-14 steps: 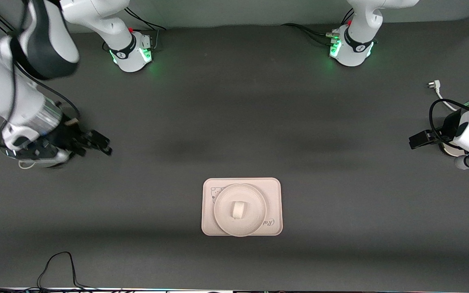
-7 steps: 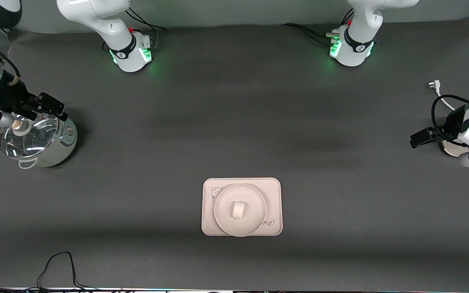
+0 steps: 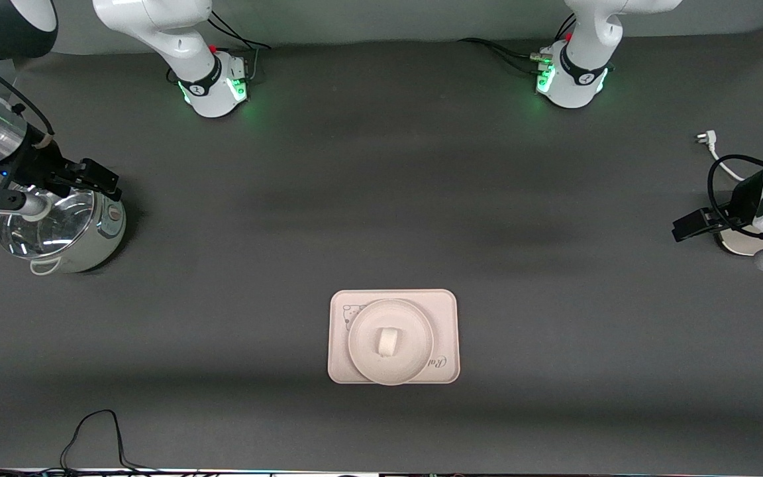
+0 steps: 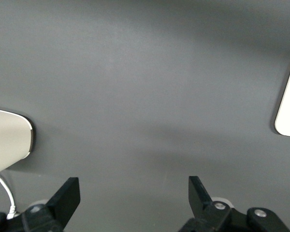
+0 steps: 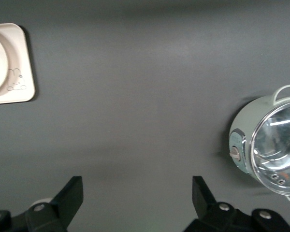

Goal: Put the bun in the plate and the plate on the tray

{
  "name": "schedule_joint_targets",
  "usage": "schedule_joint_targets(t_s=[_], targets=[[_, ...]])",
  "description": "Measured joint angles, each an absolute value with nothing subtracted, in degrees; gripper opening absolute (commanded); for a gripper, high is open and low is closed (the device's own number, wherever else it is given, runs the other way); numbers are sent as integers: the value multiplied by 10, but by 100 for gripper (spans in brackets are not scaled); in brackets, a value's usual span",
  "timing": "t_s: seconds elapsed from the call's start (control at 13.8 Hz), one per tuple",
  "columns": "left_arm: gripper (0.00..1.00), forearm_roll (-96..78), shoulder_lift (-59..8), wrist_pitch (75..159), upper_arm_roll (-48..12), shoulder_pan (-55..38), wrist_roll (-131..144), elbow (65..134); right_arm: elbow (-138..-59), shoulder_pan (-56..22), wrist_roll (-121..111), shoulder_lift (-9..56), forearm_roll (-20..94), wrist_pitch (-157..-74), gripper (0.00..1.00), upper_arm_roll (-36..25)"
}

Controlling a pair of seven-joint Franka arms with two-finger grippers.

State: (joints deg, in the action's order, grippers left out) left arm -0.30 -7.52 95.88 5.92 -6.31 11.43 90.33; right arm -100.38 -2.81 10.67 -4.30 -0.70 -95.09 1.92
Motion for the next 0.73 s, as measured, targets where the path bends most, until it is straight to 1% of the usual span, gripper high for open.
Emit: schedule_joint_targets(t_s=[0.22,0.73], targets=[[100,-3,-75,959,59,-63,114,899,-1003,-22,110,-43,-14,-951,100,38],[100,-3,-75,958,59,-63,114,899,-1003,-22,111,-43,-14,-952,100,38]])
